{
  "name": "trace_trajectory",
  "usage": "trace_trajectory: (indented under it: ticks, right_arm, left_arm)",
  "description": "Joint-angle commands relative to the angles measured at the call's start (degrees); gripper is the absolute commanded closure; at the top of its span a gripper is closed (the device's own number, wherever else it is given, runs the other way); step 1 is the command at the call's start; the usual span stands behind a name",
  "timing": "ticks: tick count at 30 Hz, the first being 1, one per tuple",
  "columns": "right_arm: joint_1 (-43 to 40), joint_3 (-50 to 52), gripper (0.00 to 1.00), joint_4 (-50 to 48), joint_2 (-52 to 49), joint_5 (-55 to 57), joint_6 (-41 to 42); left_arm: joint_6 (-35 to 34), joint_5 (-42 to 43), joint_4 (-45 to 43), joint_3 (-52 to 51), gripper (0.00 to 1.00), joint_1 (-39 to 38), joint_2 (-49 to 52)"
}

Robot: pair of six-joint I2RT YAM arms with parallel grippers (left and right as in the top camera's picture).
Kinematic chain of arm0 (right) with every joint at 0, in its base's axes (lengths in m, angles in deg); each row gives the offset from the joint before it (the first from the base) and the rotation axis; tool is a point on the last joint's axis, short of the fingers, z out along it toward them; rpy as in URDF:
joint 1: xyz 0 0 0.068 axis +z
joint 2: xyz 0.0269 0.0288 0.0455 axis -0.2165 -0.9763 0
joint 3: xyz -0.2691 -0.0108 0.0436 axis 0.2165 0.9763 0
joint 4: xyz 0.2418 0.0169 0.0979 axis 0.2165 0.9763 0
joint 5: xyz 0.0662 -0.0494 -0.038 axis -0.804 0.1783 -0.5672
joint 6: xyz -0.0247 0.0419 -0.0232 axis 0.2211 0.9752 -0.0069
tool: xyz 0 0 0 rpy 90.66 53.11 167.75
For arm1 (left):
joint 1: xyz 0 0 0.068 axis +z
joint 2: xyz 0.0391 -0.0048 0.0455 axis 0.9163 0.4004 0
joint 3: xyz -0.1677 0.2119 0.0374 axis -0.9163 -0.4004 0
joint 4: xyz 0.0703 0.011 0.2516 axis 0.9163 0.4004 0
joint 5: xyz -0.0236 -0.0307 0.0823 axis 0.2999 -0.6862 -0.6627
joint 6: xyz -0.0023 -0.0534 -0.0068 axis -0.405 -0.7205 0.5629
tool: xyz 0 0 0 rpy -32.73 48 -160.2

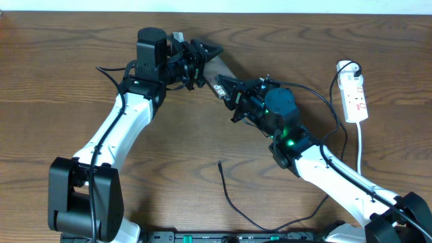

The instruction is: Plug charger to phone and switch on socket

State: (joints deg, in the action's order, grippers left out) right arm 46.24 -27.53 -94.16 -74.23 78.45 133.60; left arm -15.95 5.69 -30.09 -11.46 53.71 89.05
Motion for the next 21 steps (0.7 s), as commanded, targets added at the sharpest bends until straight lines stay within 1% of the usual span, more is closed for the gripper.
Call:
trace_trajectory:
  ticks: [1,5,9,11,20,21]
  right_arm:
    - [0.9,-1.1,0.99,-0.8,0.5,0.2,0.2]
    - [0.9,-1.1,0.99,-0.8,0.5,0.2,0.2]
    - [0.9,-1.1,0.99,-0.8,0.5,0.1,0.2]
    - [1.1,-1.1,0.99,-0.6,0.5,0.0,0.2]
    - [1.4,-1.1,0.99,-0.3,0.5,0.3,0.2]
    - [1.4,-1.1,0.94,-0.3,0.5,0.2,0.2]
  left_arm:
    - [0.3,-0.3,-0.2,0.0,0.57,0.0,-1.0]
    - [0.3,-0.3,-0.2,0.0,0.67,0.0,-1.0]
    - [0.2,-0.3,-0.2,0.0,0.81,0.0,-1.0]
    - [0.2,-0.3,-0.2,0.0,0.92,0.0,-1.0]
    - [0.3,-0.3,-0.2,0.0,0.93,0.0,-1.0]
    - [0.3,-0.3,-0.2,0.0,0.93,0.0,-1.0]
